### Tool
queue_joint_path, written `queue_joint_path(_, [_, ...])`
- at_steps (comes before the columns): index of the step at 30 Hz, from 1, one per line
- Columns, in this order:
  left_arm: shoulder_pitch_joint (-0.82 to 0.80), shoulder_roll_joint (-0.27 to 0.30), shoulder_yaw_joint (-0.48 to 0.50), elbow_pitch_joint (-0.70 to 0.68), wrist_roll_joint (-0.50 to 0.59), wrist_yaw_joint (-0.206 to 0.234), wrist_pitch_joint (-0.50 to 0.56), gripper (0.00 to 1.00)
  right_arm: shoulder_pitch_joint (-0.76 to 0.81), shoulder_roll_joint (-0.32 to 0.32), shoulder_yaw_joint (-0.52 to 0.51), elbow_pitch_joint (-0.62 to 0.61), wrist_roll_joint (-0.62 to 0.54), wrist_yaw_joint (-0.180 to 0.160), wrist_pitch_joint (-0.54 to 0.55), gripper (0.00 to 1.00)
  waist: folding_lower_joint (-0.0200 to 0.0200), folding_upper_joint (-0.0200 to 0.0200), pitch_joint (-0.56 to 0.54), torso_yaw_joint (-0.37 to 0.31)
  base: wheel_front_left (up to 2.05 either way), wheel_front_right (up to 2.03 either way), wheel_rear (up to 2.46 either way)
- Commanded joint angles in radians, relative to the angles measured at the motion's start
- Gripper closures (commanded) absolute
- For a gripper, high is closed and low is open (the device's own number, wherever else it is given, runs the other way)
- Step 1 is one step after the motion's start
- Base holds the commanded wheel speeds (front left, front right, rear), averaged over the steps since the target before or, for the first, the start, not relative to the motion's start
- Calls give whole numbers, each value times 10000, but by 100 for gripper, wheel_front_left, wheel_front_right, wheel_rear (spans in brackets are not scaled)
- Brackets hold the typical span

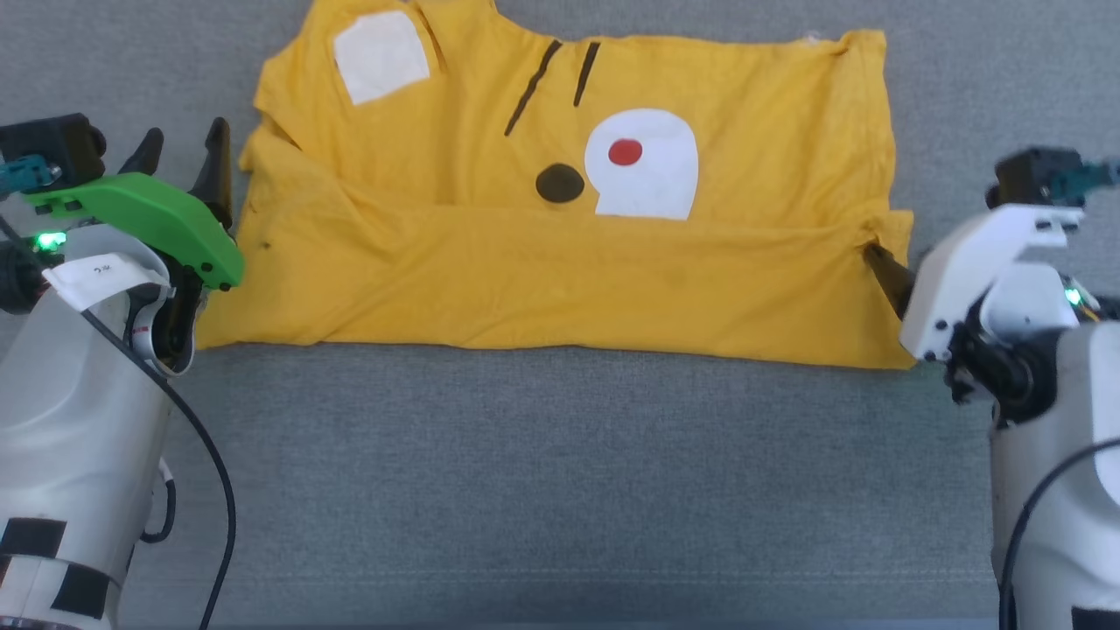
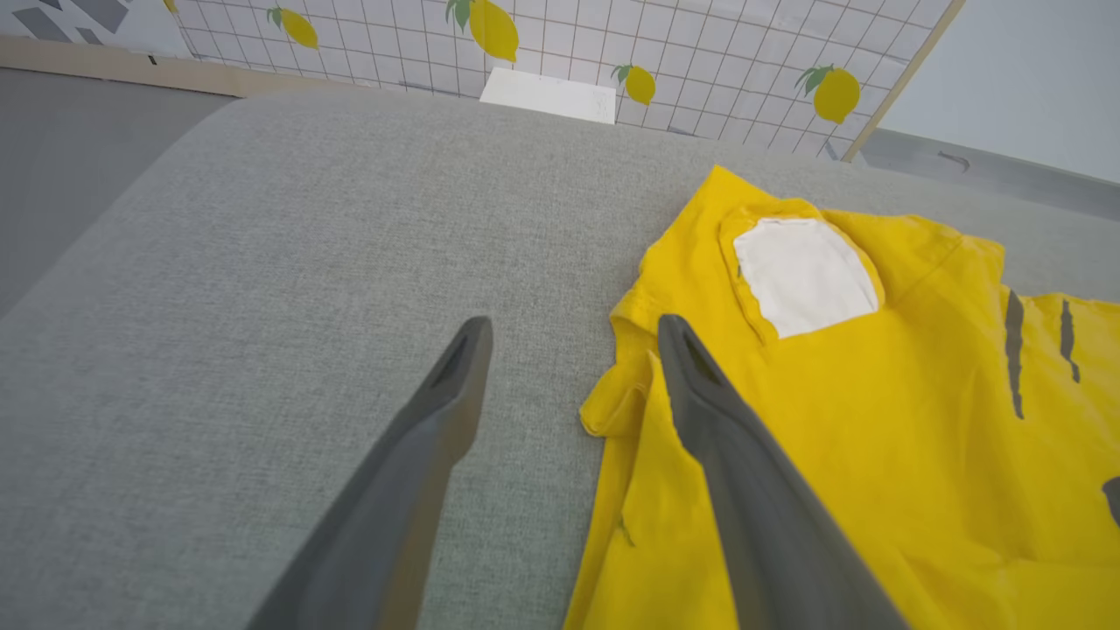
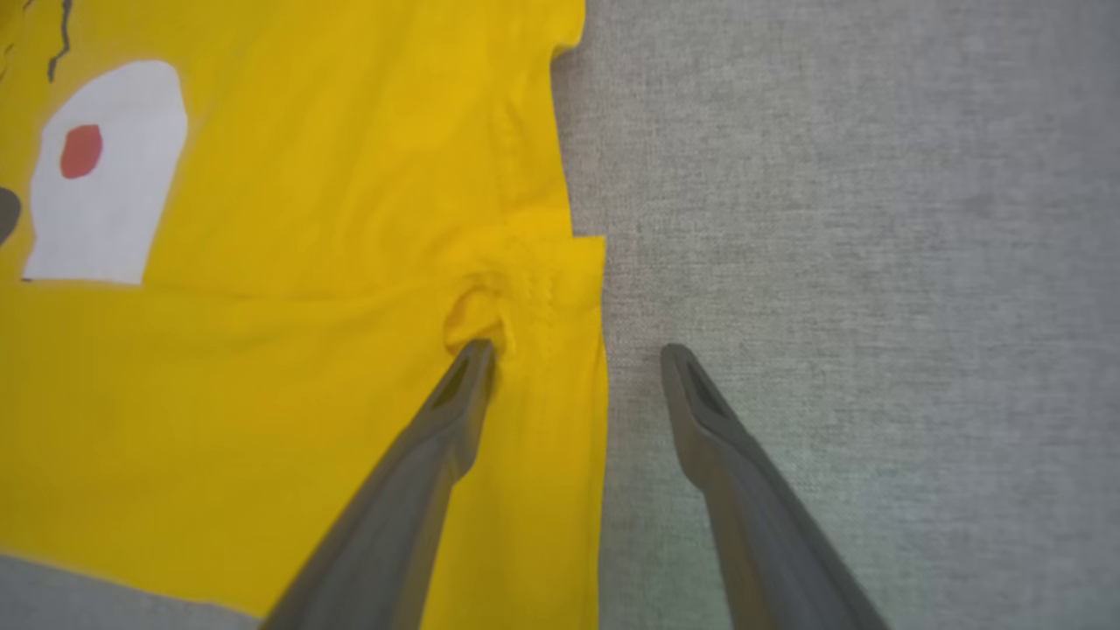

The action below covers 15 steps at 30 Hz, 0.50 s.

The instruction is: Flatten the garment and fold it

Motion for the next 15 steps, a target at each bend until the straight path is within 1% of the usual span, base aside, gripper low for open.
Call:
queue_joint_path(1, [126, 113, 39, -80, -85, 98, -191, 0, 404, -4, -157, -169, 161, -15, -131, 0, -1, -1, -1028, 307, 0, 0, 0])
queue_joint_path(6, [1159, 168, 242, -671, -390, 333, -328, 0, 1551, -4, -579, -1102, 482, -15, -331, 0, -1, -1, -1804, 474, 0, 0, 0])
queue_joint_path(9, [2094, 114, 280, -1292, -673, 542, -76, 0, 2330, -4, -745, -1659, 741, -15, -346, 0, -1, -1, -2165, 538, 0, 0, 0])
queue_joint_path(15, [3676, -36, 218, -2414, -1142, 1057, 626, 0, 3438, -3, -939, -2458, 1058, -15, -139, 0, -1, -1, -2414, 523, 0, 0, 0])
